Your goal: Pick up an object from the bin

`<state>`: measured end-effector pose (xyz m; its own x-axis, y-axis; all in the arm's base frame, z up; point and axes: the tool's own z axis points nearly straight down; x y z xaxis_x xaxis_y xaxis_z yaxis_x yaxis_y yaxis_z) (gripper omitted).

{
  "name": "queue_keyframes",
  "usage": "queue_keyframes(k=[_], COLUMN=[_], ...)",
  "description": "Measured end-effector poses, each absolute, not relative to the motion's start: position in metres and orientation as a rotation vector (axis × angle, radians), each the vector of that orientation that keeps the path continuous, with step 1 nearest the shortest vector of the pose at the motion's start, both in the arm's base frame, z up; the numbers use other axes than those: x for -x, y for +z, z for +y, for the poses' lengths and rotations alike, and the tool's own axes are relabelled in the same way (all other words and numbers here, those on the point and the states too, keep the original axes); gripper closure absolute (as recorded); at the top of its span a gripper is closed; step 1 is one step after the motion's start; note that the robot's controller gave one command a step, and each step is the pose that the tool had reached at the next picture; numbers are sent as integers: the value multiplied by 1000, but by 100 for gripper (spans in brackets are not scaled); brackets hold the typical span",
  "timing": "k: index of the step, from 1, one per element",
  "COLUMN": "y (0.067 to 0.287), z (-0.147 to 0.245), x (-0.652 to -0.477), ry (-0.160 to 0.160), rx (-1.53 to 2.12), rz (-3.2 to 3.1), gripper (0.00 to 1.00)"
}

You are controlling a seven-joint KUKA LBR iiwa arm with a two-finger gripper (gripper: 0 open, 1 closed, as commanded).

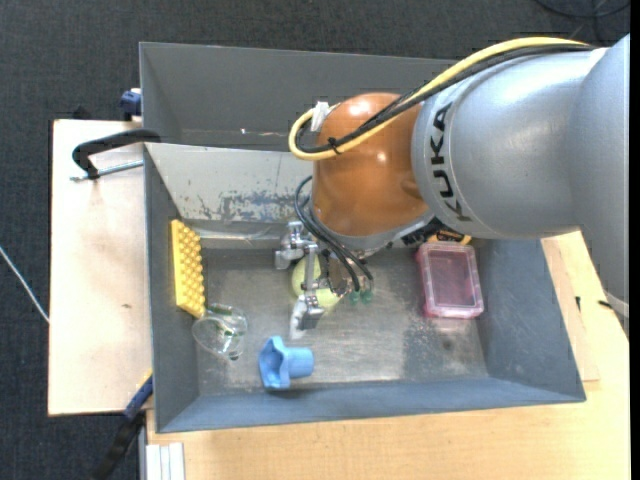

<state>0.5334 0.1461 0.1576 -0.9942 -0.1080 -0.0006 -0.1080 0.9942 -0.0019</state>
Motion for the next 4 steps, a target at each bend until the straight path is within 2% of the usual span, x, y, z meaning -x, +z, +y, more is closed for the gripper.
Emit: queue_keyframes(k=[1,2,3,4], y=[126,127,112,96], z=[123,99,91,87], x=[-526,-530,-556,-563], ry=[2,2,3,1], rx=[403,395,324,663], rz=[3114,3115,3115,3064], gripper=[0,0,0,0])
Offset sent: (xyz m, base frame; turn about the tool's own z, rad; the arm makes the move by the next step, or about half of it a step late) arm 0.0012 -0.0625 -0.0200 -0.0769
